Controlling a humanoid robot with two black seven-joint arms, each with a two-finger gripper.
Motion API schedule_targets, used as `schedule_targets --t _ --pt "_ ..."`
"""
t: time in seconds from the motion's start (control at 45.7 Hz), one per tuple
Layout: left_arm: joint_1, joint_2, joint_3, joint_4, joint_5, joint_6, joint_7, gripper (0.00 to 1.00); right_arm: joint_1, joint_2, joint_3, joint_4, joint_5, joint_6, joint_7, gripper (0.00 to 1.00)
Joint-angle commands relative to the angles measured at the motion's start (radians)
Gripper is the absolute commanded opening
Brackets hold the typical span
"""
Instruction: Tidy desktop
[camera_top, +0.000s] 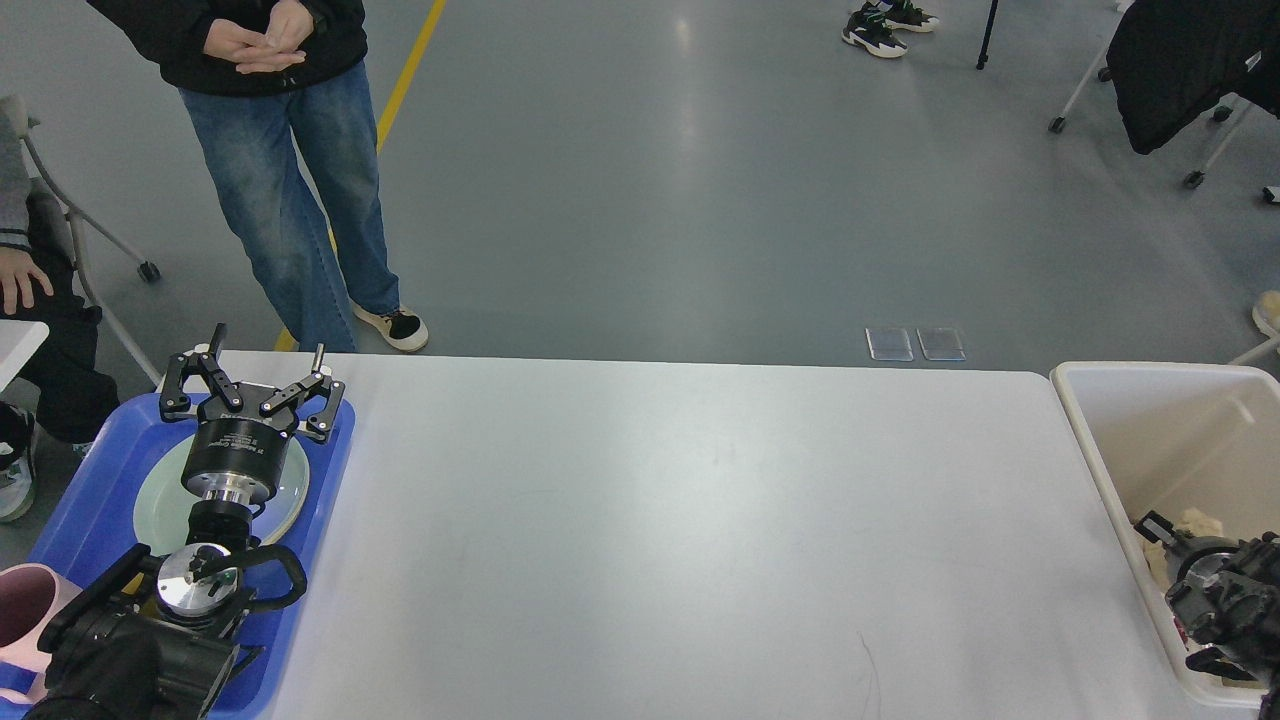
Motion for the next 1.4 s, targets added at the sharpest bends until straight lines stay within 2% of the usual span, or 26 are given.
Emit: schedule_targets --t 0.0,0.109,0.131,0.175,0.241,0.262,0.35,0.831,1.028,1.093,1.246,1.377 --pt "0.0 0.0 0.002 0.0 0.0 0.001 0.0 0.96 -0.006 -0.005 0.009 0.0 0.0 -0.009 0.0 0.0" --pt "0.0 0.0 0.0 0.0 0.0 -0.001 0.0 0.96 -0.02 -0.012 0.007 -0.002 0.0 -0.018 0.0 0.0" --pt "0.0 0.0 0.0 0.0 0.0 0.001 0.0 0.96 -0.02 -0.015 0.007 -0.002 0.0 -0.026 0.0 0.05" --pt "-0.001 0.0 0.0 0.0 0.0 0.001 -0.002 0.96 -0.02 -0.026 0.007 -0.002 0.0 -0.058 0.001 0.35" --pt "-0.001 0.0 0.0 0.0 0.0 0.001 0.0 0.96 -0.02 -0.038 0.01 0.001 0.0 -0.136 0.001 0.9" --pt "0.0 0.0 0.0 0.0 0.0 -0.001 0.0 0.96 -0.02 -0.038 0.01 0.003 0.0 -0.162 0.001 1.0" --pt "0.0 0.0 0.0 0.0 0.0 0.001 0.0 0.96 -0.018 -0.038 0.012 0.011 0.0 -0.208 0.001 1.0" --pt "0.0 0.0 0.0 -0.002 0.0 0.001 0.0 0.96 0.019 -0.075 0.013 0.011 0.0 -0.165 0.003 1.0" --pt "0.0 -0.001 0.0 -0.002 0.0 0.001 0.0 0.96 0.106 -0.127 0.056 0.007 0.0 -0.038 0.004 1.0" --pt "0.0 0.0 0.002 -0.002 0.002 0.001 0.0 0.96 0.163 -0.127 0.136 0.017 0.0 -0.017 0.011 1.0" --pt "0.0 0.0 0.0 -0.002 0.0 0.001 0.0 0.96 0.281 -0.13 0.478 0.057 -0.016 -0.006 0.011 1.0" --pt "0.0 0.0 0.0 0.0 0.0 0.001 0.0 0.96 0.352 -0.169 0.699 0.165 -0.016 -0.012 0.012 1.0"
